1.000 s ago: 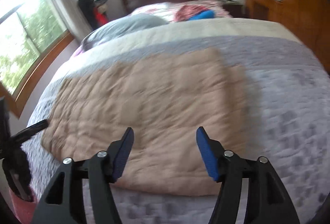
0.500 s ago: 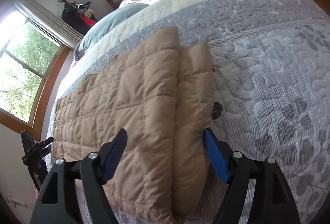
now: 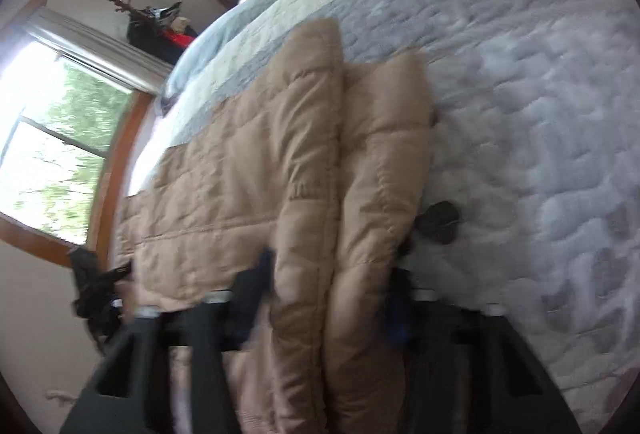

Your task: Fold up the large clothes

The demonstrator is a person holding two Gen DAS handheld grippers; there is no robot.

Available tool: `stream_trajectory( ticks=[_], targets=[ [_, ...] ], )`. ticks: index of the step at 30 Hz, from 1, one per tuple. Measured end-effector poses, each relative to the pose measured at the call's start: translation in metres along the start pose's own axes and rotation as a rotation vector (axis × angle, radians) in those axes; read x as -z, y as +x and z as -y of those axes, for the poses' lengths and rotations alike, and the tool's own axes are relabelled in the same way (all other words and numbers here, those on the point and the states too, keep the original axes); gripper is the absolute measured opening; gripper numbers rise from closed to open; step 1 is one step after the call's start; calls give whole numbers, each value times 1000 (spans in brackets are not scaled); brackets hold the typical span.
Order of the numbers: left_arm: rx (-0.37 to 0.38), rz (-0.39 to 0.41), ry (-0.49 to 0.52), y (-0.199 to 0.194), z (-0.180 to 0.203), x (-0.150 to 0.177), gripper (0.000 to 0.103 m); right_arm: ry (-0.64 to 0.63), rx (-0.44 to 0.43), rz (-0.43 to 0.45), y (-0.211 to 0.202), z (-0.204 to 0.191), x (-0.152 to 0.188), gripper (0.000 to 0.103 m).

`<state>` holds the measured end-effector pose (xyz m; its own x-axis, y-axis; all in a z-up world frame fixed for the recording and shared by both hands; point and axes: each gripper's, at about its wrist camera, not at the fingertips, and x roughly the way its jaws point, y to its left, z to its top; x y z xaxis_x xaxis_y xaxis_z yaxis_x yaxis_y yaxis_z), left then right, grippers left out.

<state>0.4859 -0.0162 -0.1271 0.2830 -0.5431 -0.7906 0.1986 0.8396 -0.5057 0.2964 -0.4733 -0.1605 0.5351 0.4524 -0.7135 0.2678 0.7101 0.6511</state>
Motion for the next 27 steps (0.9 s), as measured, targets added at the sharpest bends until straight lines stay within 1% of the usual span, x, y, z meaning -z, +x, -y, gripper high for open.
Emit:
stream_trajectory(
  ticks=[1, 3, 4, 7, 10, 12, 16, 19, 20, 23, 25, 27],
  targets=[
    [3, 10, -4, -2, 3, 1, 28, -6, -8, 1, 0, -2, 0, 24],
    [9, 35, -7, -5, 12, 2, 20, -43, 6, 18, -5, -12, 2, 18],
    [7, 50, -3, -9, 17, 3, 16, -54, 8, 27, -9, -16, 4, 16],
    [21, 89, -1, -27, 28, 5, 13, -72, -7, 52, -22, -28, 7, 14],
    [55, 126, 12, -50, 40, 8, 12, -103, -36, 70, -40, -43, 13, 14],
    [58, 151, 36, -69, 47, 15, 12, -128, -57, 78, -52, -55, 18, 14],
    [49, 188, 92, -112, 55, 42, 11, -216, -69, 88, -76, -87, 44, 14],
    [34, 202, 124, -138, 50, 68, 12, -266, -86, 72, -87, -103, 66, 14],
    [29, 200, 129, -146, 42, 76, 12, -274, -89, 65, -89, -106, 73, 14],
    [16, 176, 117, -153, 24, 93, 12, -283, -90, 27, -84, -109, 98, 14],
    [-1, 156, 104, -150, 8, 107, 12, -280, -82, 1, -75, -106, 113, 14],
    [-22, 123, 64, -137, -14, 115, 13, -273, -50, -25, -61, -100, 125, 15]
  ],
)
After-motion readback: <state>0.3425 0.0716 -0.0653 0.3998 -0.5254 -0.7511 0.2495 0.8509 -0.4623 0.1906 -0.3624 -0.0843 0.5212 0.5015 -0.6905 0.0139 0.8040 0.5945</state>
